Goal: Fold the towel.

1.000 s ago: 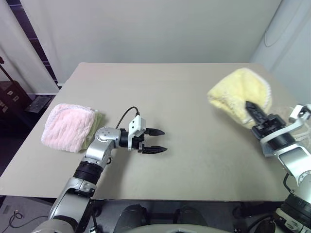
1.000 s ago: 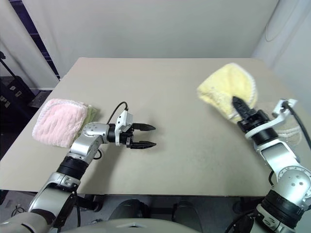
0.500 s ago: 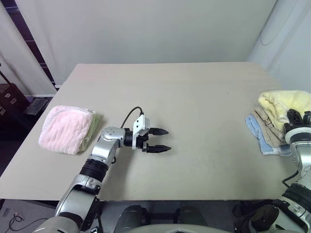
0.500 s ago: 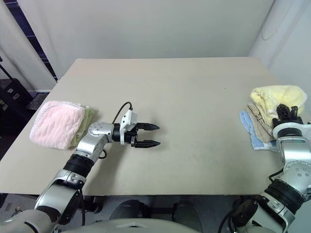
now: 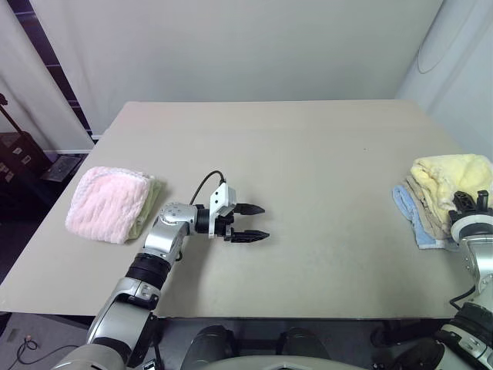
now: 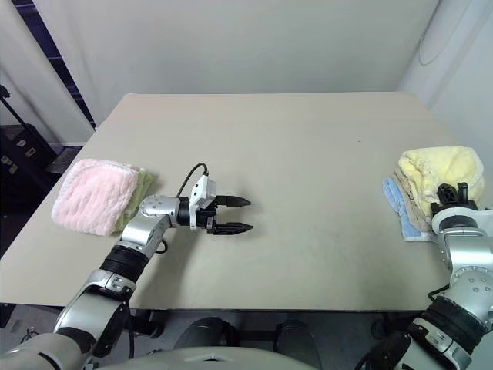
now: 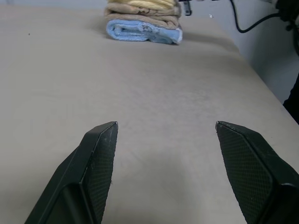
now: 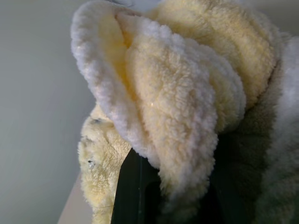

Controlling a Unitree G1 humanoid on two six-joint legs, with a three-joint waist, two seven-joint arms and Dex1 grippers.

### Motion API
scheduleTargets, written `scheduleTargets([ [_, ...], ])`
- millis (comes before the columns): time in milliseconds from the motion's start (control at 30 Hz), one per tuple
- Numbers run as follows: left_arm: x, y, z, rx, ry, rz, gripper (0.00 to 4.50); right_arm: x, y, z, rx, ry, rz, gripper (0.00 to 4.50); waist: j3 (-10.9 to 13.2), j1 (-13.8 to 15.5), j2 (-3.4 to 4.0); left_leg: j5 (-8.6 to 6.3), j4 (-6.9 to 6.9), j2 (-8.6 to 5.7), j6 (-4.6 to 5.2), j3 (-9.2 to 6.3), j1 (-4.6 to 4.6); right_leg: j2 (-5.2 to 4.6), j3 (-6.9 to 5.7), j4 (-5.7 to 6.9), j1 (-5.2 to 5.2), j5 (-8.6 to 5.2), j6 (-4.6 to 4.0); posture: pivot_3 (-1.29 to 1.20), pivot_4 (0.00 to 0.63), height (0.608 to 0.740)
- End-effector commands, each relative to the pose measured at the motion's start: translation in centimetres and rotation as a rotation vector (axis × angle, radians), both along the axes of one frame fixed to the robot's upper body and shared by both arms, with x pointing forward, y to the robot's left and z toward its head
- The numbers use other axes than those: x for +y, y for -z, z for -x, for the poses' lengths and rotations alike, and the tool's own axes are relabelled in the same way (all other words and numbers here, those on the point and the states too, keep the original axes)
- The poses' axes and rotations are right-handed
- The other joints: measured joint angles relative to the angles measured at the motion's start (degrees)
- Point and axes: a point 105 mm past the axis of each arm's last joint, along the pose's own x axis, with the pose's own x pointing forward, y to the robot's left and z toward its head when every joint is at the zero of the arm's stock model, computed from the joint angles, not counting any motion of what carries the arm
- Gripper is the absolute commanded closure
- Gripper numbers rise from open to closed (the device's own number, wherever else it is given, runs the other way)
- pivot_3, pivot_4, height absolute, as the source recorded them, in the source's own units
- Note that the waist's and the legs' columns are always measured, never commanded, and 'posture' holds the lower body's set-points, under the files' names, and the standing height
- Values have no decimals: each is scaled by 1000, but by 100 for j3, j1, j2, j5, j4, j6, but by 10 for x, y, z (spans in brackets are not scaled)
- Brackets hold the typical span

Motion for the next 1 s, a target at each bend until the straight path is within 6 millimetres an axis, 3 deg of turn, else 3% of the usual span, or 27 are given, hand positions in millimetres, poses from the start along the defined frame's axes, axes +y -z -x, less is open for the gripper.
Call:
scheduleTargets([
  [33,-8,-12,-3,-43,4,33,975,0,-7,2,-14,6,7,4433,0,5,0,0,0,0,0,0,0,0,0,-1,1,0,0,0,0,740],
  [67,-8,-12,-3,-41,5,36,975,1,-8,1,-24,-7,7,3717,0,2,0,0,0,-1,0,0,0,-1,0,-2,2,0,0,0,0,740],
  [433,-4,-14,-12,-46,-11,22,975,-16,-33,8,-92,17,25,15,0,11,0,0,0,0,0,0,-1,2,0,-5,1,0,0,0,0,740],
  [533,-3,-13,-12,-48,-2,12,975,-19,-40,24,-117,37,20,15,0,14,0,0,0,0,1,0,-1,2,0,-6,1,0,0,0,0,740],
  [667,-8,-14,-12,-46,6,28,975,-18,-56,71,-202,72,18,15,-3,57,6,-2,-8,0,2,-7,-13,1,-3,-6,-7,-5,7,0,0,740],
  [767,-12,-15,-13,-43,14,40,975,-14,-53,94,-178,64,41,15,-1,9,3,-4,-7,-1,6,-7,-14,1,-2,-10,-7,-6,10,0,0,740],
  [900,-12,-21,-17,6,1,75,975,1,-53,106,-106,-48,158,15,-2,-27,4,-5,-1,-1,5,-3,1,1,4,-19,7,-11,7,0,0,740],
  [1000,-5,-30,-17,42,-1,103,975,36,-58,100,-27,-283,384,15,1,-63,12,-6,-2,0,4,-2,16,1,7,-19,17,-29,9,0,0,740],
])
